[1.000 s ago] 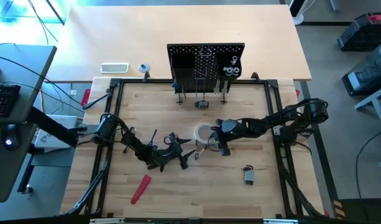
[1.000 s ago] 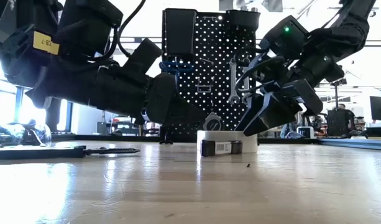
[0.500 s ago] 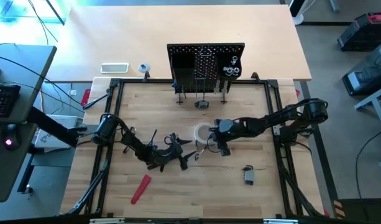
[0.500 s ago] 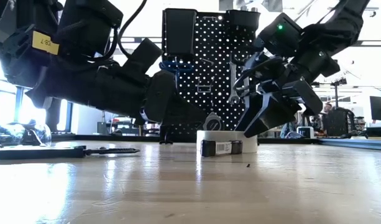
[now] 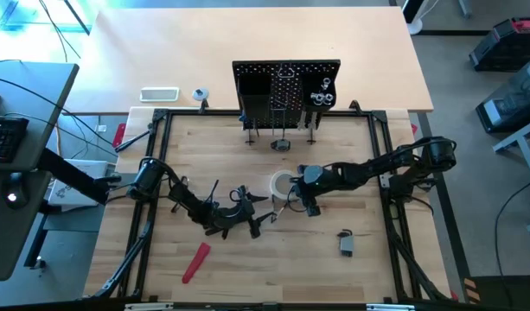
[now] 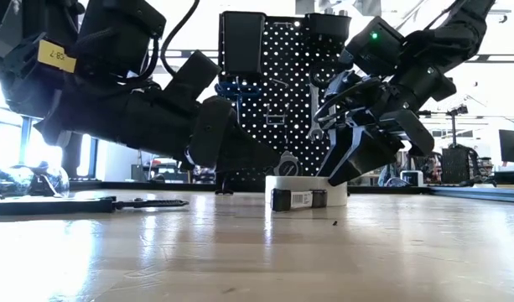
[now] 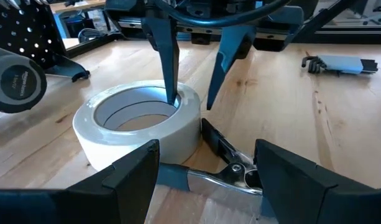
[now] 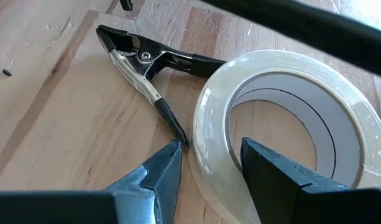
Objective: Hang tools onto peg board
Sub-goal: Hang the white masking tape on the peg board
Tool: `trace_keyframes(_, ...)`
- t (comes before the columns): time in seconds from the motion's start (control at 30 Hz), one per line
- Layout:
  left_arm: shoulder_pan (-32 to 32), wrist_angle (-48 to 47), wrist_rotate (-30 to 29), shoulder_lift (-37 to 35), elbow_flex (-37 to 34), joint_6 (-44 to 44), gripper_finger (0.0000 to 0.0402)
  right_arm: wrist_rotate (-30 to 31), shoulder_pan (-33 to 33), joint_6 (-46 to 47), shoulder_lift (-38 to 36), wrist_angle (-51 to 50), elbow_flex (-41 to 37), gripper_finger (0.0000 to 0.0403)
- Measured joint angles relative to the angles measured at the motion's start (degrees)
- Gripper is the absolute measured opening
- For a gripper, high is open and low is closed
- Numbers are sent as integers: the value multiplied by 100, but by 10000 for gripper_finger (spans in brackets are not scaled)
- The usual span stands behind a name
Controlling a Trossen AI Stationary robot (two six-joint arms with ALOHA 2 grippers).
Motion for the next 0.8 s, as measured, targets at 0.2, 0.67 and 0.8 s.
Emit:
trace_keyframes(0.2,0,0,0,0,0,61,255,71,-1,-7,2,30,2,130)
trace_keyframes(0.67,-2,2,-2,0,0,237,255,292,113,-296,24,-1409,981,55)
trace_keyframes(0.8,-2,2,0,0,0,288,255,564,278,-440,30,-1935,1319,50)
